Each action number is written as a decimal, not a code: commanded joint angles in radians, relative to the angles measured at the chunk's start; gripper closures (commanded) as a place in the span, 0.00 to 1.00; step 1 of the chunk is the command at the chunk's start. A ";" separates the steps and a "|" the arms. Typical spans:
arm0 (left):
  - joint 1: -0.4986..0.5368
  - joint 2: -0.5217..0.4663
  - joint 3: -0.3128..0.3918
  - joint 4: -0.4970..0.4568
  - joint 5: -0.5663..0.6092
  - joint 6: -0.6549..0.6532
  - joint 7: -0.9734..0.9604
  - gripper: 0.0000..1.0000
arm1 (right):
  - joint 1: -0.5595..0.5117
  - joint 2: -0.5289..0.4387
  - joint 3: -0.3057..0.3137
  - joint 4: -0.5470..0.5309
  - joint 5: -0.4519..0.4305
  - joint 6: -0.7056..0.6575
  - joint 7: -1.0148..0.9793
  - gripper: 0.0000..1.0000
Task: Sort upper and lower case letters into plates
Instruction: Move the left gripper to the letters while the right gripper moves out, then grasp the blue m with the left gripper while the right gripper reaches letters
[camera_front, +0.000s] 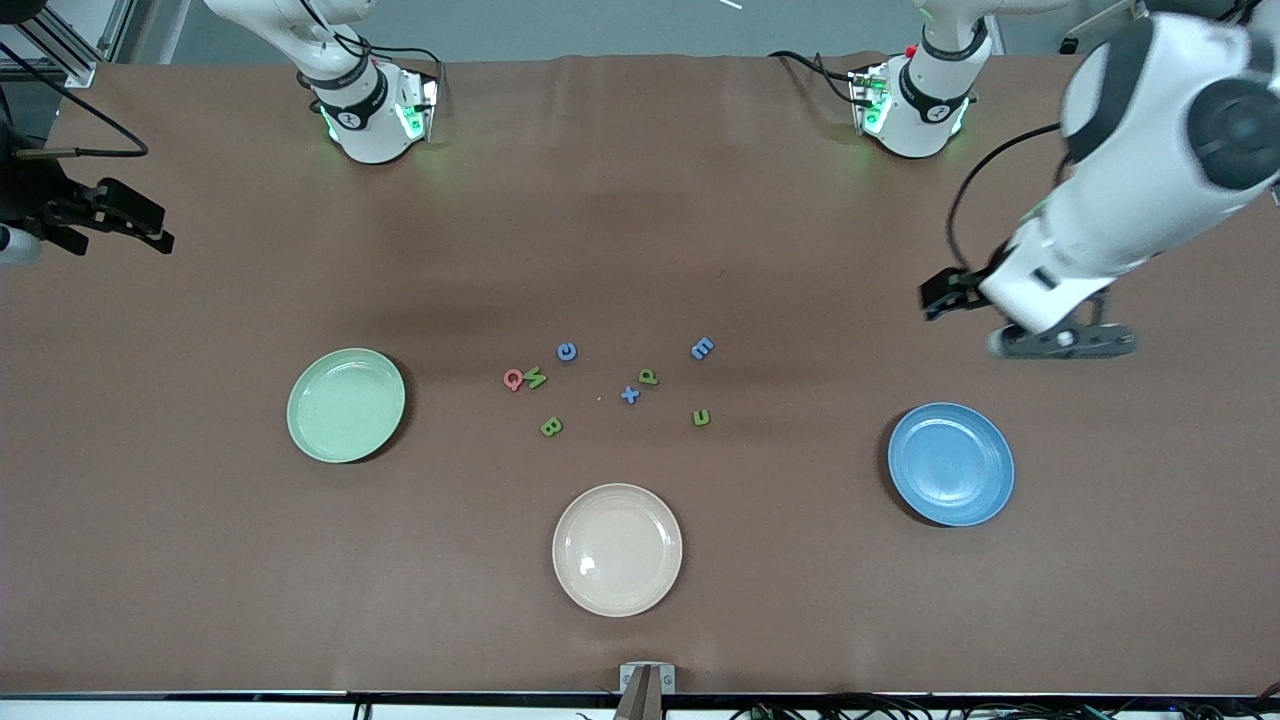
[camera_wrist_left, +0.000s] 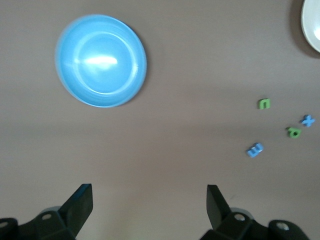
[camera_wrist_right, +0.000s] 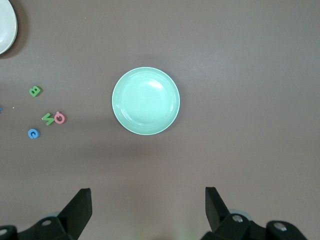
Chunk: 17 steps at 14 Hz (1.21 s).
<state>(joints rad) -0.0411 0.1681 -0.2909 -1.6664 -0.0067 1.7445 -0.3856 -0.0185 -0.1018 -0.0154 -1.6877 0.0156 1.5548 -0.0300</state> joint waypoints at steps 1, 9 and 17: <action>-0.072 0.025 -0.005 -0.082 0.002 0.108 -0.224 0.00 | -0.001 -0.033 0.003 -0.030 0.009 0.007 0.016 0.00; -0.287 0.250 -0.005 -0.156 0.073 0.410 -0.731 0.12 | -0.003 -0.030 0.003 -0.024 0.001 0.001 0.016 0.00; -0.396 0.404 -0.005 -0.151 0.175 0.579 -1.024 0.11 | -0.009 -0.018 0.000 0.020 0.000 -0.056 0.018 0.00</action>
<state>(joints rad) -0.4196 0.5394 -0.2982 -1.8317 0.1084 2.3003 -1.3175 -0.0185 -0.1023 -0.0178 -1.6595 0.0153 1.5249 -0.0287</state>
